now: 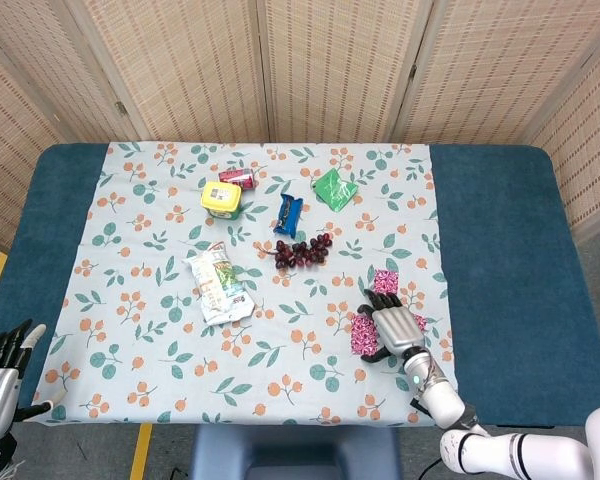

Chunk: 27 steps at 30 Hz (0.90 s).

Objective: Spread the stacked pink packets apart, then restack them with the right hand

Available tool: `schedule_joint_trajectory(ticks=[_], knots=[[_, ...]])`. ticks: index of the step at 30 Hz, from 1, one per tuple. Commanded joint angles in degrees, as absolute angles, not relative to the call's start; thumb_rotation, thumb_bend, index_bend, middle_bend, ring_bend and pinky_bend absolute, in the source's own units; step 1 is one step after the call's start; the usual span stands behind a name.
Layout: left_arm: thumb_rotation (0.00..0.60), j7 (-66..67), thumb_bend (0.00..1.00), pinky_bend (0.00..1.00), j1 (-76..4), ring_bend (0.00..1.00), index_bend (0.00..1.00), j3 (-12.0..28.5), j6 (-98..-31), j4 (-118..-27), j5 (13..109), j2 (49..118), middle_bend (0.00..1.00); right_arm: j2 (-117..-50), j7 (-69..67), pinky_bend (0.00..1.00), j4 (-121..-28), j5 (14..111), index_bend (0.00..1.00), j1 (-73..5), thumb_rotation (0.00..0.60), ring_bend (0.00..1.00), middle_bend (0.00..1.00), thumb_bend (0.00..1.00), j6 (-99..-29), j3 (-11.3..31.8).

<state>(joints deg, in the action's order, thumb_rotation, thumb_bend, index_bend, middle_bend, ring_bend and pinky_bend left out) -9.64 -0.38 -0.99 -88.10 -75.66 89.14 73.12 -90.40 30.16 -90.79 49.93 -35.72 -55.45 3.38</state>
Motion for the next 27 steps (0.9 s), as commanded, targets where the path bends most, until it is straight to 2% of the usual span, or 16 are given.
schedule_joint_trajectory(ticks=[1,8,17,27], knots=[[0.600,-9.79,0.19,0.00,-0.37,0.03,0.01,-0.96,-88.09,-75.54,89.07,73.18,0.00,-90.73,30.44,0.00,-90.45,49.77,0.20,-35.82,0.470,0.00,0.03,0.08,-55.67,3.29],[0.600,-10.15,0.19,0.00,-0.33,0.03,0.01,-0.99,-88.04,-75.11,89.00,73.37,0.00,-91.32,30.48,0.00,-90.15,50.04,0.22,-35.78,0.472,0.00,0.04,0.08,-56.31,3.16],[0.600,-10.78,0.19,0.00,-0.25,0.03,0.01,-1.03,-88.05,-74.45,88.96,73.71,0.00,-91.90,30.89,0.00,-90.03,50.19,0.28,-35.56,0.543,0.00,0.07,0.09,-57.24,2.97],[0.600,-11.23,0.19,0.00,-0.19,0.03,0.01,-1.01,-88.17,-73.98,88.97,73.89,0.00,-89.37,29.05,0.00,-93.56,52.92,0.30,-34.30,0.554,0.00,0.07,0.10,-59.81,3.46]])
